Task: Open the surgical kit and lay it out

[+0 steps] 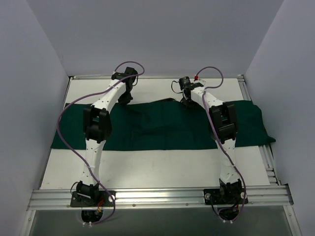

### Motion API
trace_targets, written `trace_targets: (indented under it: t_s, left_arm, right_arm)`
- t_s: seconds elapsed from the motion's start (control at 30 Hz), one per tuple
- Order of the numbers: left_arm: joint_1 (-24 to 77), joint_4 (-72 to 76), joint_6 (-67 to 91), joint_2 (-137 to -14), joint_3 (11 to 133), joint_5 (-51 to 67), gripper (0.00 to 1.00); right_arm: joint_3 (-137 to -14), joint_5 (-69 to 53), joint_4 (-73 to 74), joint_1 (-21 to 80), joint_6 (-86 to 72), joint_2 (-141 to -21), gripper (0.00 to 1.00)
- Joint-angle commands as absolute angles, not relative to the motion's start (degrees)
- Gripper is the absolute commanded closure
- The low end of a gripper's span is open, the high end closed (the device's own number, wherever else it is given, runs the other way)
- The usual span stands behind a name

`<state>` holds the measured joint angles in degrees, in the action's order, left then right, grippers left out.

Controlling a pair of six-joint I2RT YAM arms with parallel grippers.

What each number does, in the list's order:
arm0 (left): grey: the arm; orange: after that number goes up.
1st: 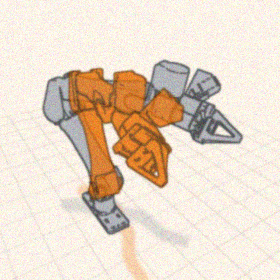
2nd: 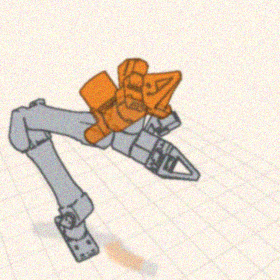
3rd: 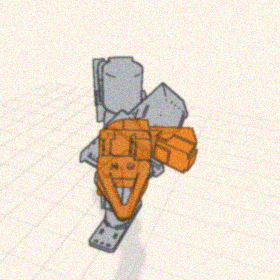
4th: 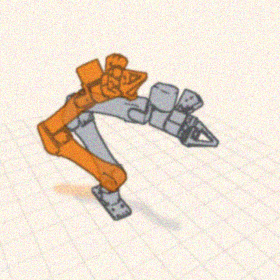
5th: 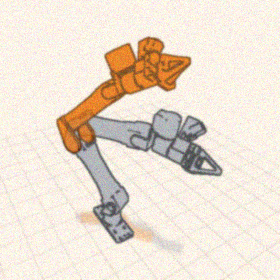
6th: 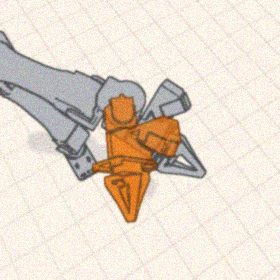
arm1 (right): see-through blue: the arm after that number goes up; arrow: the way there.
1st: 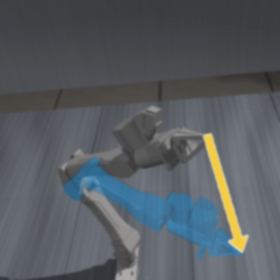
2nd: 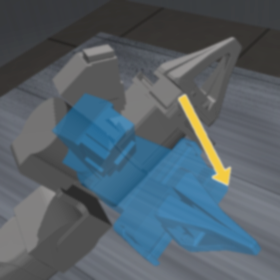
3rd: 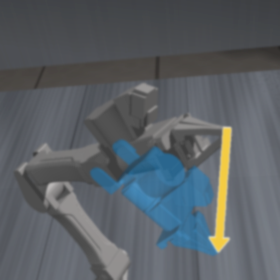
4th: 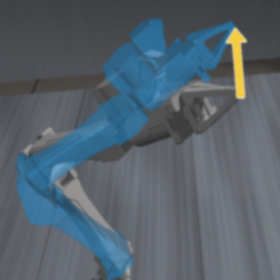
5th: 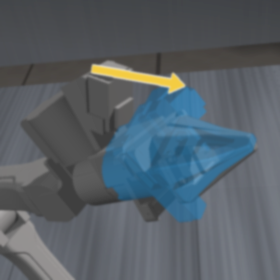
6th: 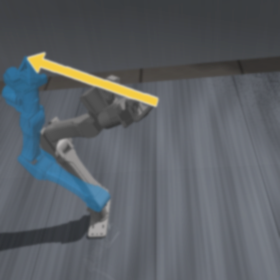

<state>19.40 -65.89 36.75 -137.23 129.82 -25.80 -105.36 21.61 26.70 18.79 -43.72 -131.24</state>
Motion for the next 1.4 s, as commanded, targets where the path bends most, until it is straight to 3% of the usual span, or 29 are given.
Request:
trace_targets:
  t_s: [0.0, 0.1, 0.33, 0.7, 1.07, 1.27, 1.37]
  left_arm:
    - [19.25, -64.69, 35.77, -132.98, 129.90, -26.89, 0.80]
    - [19.25, -64.78, 35.68, -132.98, 129.81, -27.07, 0.80]
    - [18.99, -65.04, 35.68, -132.72, 129.55, -27.25, 0.80]
    - [18.81, -64.87, 35.33, -128.33, 127.45, -30.84, 0.83]
    - [18.63, -61.44, 34.63, -121.29, 116.29, -33.84, 0.85]
    - [18.37, -56.09, 33.84, -119.45, 111.45, -31.30, 0.94]
    - [17.93, -52.83, 34.18, -119.44, 109.60, -30.24, 0.87]
  right_arm:
    - [-104.77, 22.67, 27.16, 18.46, -44.91, -130.17, 0.66]
    - [-104.77, 22.85, 26.98, 18.19, -44.83, -130.34, 0.70]
    - [-104.68, 23.73, 27.60, 18.11, -44.56, -129.11, 0.99]
    - [-102.31, 25.31, 27.69, 16.88, -43.68, -121.38, 1.00]
    - [-93.00, 25.23, 24.17, 15.30, -43.68, -111.28, 1.00]
    - [-88.33, 23.73, 20.75, 14.94, -42.02, -107.76, 1.00]
    - [-87.80, 22.33, 18.90, 14.94, -40.52, -108.45, 1.00]
